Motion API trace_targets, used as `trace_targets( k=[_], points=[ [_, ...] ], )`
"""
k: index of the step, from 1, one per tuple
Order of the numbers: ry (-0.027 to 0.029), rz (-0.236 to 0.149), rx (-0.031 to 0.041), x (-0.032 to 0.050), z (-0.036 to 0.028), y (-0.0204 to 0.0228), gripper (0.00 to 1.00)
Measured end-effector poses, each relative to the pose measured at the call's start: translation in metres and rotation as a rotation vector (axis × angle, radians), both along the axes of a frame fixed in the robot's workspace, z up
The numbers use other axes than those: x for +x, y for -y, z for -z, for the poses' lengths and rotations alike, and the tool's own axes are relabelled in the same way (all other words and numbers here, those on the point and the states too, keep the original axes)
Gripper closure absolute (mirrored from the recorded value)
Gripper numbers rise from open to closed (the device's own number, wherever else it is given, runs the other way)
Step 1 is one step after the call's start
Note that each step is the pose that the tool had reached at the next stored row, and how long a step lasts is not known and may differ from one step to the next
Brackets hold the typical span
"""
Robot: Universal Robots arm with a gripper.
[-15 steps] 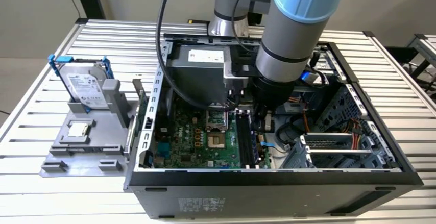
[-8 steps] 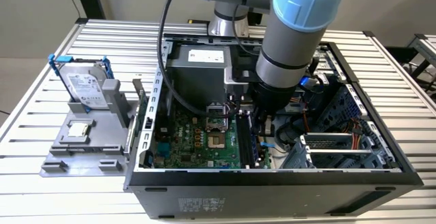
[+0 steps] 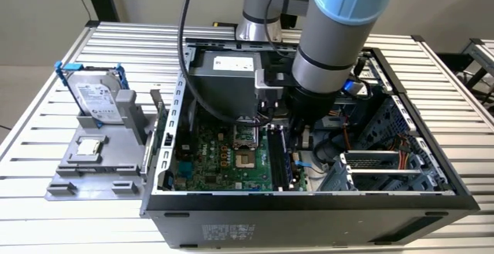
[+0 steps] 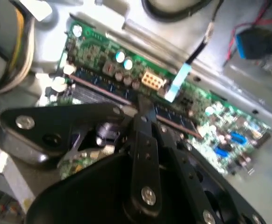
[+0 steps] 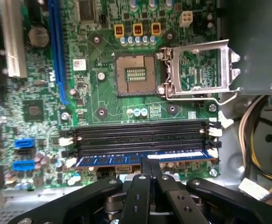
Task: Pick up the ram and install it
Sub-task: 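Press down the ram until it locks into place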
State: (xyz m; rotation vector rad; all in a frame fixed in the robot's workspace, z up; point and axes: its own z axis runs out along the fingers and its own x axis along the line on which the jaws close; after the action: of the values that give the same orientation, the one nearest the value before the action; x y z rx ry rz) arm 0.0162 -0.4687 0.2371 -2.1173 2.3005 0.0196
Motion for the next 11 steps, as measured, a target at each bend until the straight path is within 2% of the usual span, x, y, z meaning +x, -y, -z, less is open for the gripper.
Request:
trace_targets(
  k=[11],
  points=[
    [-0.0002, 0.0, -0.0004, 0.0, -0.0501, 0.0, 1.0]
  ],
)
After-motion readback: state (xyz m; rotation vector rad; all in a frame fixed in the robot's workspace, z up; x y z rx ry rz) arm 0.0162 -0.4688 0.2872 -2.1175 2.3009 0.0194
